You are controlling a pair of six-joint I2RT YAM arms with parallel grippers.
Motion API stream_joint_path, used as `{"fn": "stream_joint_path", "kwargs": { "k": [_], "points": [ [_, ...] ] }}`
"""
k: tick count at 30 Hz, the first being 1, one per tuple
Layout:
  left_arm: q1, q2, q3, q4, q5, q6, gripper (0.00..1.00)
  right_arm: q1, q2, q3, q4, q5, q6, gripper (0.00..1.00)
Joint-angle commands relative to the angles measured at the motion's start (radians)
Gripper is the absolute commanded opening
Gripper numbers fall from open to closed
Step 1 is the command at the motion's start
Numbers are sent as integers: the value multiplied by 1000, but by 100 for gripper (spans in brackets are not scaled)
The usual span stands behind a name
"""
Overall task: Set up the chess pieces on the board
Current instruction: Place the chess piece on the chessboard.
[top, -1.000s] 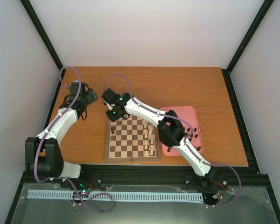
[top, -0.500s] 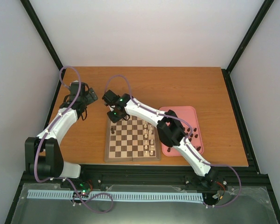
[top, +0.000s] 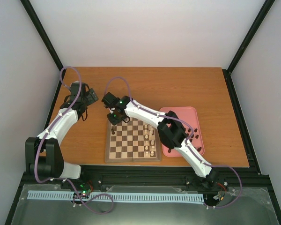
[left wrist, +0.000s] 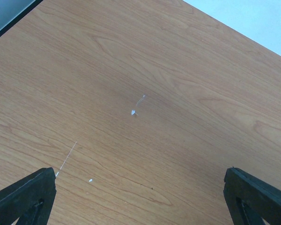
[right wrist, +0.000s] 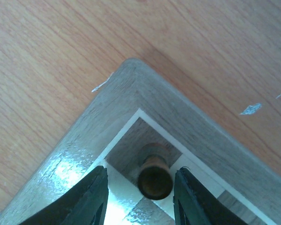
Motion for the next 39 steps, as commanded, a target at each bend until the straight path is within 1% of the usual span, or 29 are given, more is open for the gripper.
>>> {"fn": "stream_joint_path", "kwargs": {
  "k": [1, 9, 19, 35, 38, 39],
  "points": [
    [-6, 8, 33, 7, 6, -3, 100, 20, -53, -19, -7, -7, 19, 40],
    [-5, 9, 33, 7, 4, -3, 100, 21, -55, -17, 15, -8, 18, 40],
    [-6, 9, 32, 8, 6, -3, 100, 20, -21, 32, 18, -4, 14, 40],
    [-6, 9, 31, 8, 7, -4, 100, 16, -13, 36, 12, 21, 9, 40],
    [-5, 14, 34, 9, 8, -3, 100, 16, -25, 35, 10, 19, 2, 41],
    [-6, 15, 33, 9, 8, -3, 100, 16, -31, 33, 10, 20, -1, 45]
  ]
}}
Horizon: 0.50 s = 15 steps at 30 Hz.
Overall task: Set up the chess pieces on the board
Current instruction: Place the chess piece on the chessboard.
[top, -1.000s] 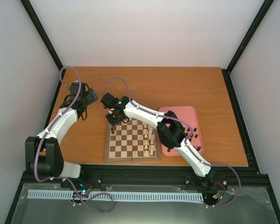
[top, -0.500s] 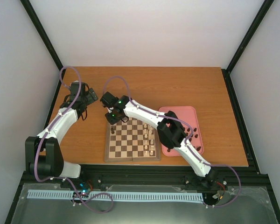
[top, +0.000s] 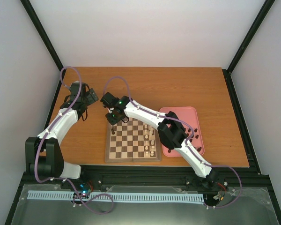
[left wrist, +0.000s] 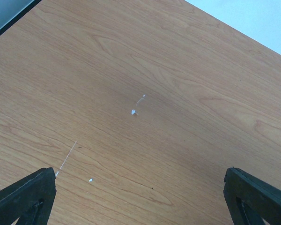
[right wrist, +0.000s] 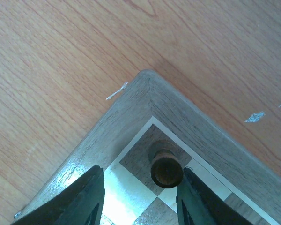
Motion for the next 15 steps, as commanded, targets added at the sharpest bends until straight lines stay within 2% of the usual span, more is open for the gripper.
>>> {"fn": "stream_joint_path", "kwargs": {
  "k": [1, 6, 8, 15],
  "points": [
    [-6, 14, 35, 9, 7, -3, 100, 2, -27, 26, -4, 20, -14, 47],
    [-6, 14, 35, 10, 6, -1, 100, 3, -74, 6, 9, 38, -26, 55],
    [-6, 14, 36, 8, 4, 0, 100, 3, -94, -3, 15, 47, -29, 63],
    [-5, 3, 36, 0, -14, 1, 100, 3, -215, -97, 68, 118, -41, 68]
  ]
}}
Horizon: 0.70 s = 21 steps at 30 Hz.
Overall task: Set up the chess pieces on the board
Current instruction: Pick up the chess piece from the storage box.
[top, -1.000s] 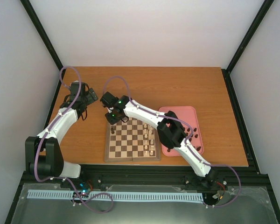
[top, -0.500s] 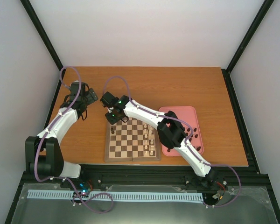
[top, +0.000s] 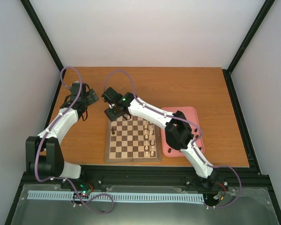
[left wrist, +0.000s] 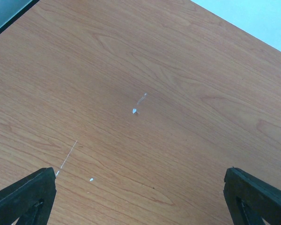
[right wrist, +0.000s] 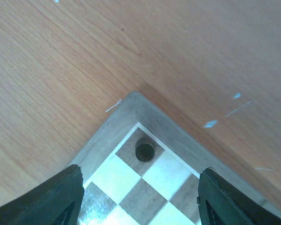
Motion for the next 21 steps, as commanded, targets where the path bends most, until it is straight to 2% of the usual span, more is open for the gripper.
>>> {"fn": "stream_joint_path", "kwargs": {
  "k": [1, 2, 3, 5, 8, 13, 18, 21],
  "points": [
    [-5, -7, 38, 0, -15, 3, 100, 3, -168, -91, 68, 82, -21, 69],
    [-6, -8, 37, -1, -18, 2, 100, 3, -199, -120, 85, 100, -24, 71],
    [-5, -10, 38, -2, -20, 2, 100, 3, -235, -152, 101, 120, -25, 79],
    [-6, -12, 38, -2, -22, 2, 100, 2, -306, -226, 132, 170, -24, 84],
    [-5, -6, 49, -7, -25, 6, 100, -3, -431, -380, 173, 253, -7, 100],
    [-5, -5, 38, 9, -18, 7, 100, -21, -671, -673, 200, 403, 73, 100],
    [-13, -2, 38, 4, -25, 9, 100, -61, -920, -919, 103, 500, 190, 100],
    [-20, -8, 37, 10, -28, 9, 100, -79, -1072, -1046, 27, 520, 268, 95]
  ]
}}
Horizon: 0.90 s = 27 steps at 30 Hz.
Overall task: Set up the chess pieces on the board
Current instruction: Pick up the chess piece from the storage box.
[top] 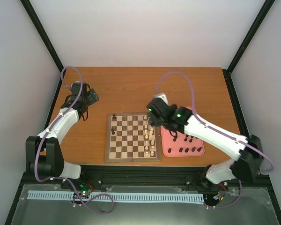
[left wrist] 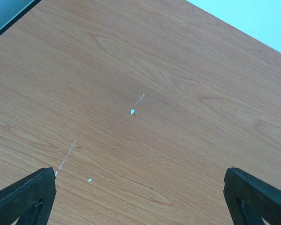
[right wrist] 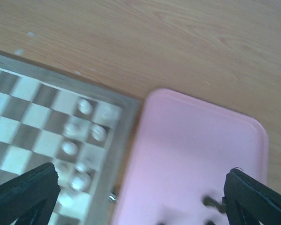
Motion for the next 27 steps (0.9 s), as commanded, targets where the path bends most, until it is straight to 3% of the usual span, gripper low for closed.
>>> {"fn": "stream_joint_path", "kwargs": {
  "k": [1, 8, 14, 27],
  "points": [
    [-15, -5, 34, 11, -14, 9, 100, -28, -197, -140, -128, 96, 161, 92],
    [-28, 16, 40, 9, -22, 12, 100, -37, -326, -293, -322, -58, 350, 80],
    [-34, 30, 47, 10, -14, 12, 100, -37, -409, -427, -331, -189, 448, 65],
    [-40, 18, 32, 22, -9, 10, 100, -65, -326, -544, -225, -199, 409, 64]
  ]
}}
